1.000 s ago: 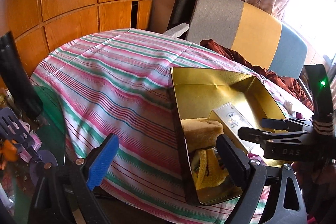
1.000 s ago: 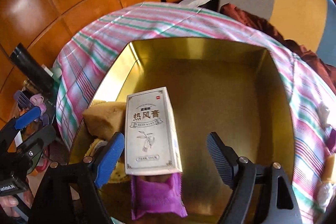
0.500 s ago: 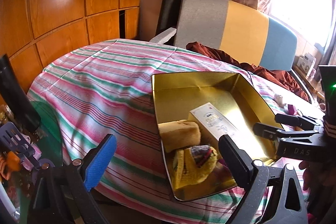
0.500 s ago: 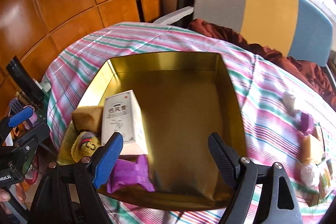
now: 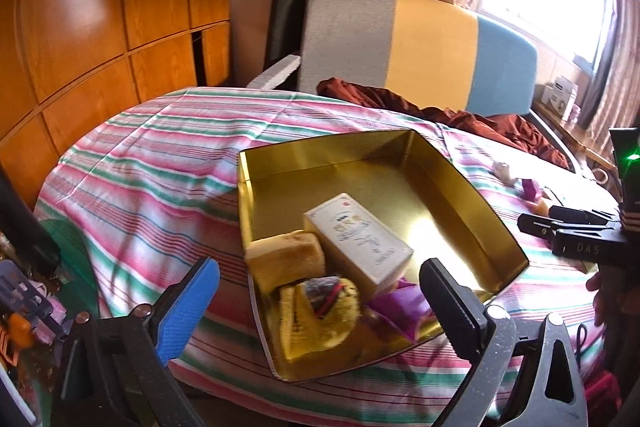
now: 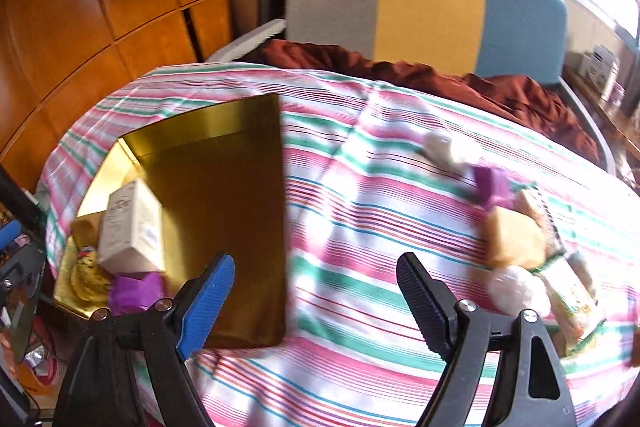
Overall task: Organize objects
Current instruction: 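Move both grippers back from the tray toward the remaining pile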
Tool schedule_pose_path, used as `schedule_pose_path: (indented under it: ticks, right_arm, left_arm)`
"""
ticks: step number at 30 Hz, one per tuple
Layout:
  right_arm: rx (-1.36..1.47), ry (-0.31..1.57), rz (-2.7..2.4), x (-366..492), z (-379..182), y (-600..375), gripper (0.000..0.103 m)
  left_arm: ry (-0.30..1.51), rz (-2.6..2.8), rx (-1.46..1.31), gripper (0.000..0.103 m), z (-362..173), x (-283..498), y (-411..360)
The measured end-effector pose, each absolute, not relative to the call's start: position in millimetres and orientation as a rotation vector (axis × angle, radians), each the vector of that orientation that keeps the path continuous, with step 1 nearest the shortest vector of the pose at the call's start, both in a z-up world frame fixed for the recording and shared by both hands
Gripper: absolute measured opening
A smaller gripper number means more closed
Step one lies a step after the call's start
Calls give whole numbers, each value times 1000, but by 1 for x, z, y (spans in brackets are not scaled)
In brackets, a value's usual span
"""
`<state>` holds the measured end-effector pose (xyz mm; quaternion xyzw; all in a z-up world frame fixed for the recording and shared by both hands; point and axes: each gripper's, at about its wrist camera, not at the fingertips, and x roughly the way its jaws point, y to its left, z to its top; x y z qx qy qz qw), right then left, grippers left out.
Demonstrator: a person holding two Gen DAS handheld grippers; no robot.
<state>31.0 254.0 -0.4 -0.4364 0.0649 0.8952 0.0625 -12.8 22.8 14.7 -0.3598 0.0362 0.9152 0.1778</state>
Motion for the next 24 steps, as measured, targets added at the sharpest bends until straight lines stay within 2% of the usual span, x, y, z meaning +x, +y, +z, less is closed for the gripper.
schedule_pose_path:
  ticks: [13, 16, 20, 24]
  right_arm:
    - [-1086, 356, 2376, 99, 13, 418, 87]
    - [-991, 502, 2275, 123, 9, 460, 87]
    - [-894, 812, 2145, 152, -5, 500, 87]
    - [-869, 894, 2067, 165, -11, 512, 87]
  left_arm:
    - [222, 2426, -996, 103, 13, -3, 83]
    - [251, 2363, -976, 103, 13, 2, 101]
    - [298, 2287, -939, 103, 14, 12, 130]
    - [324, 2211, -926, 103, 14, 21, 163]
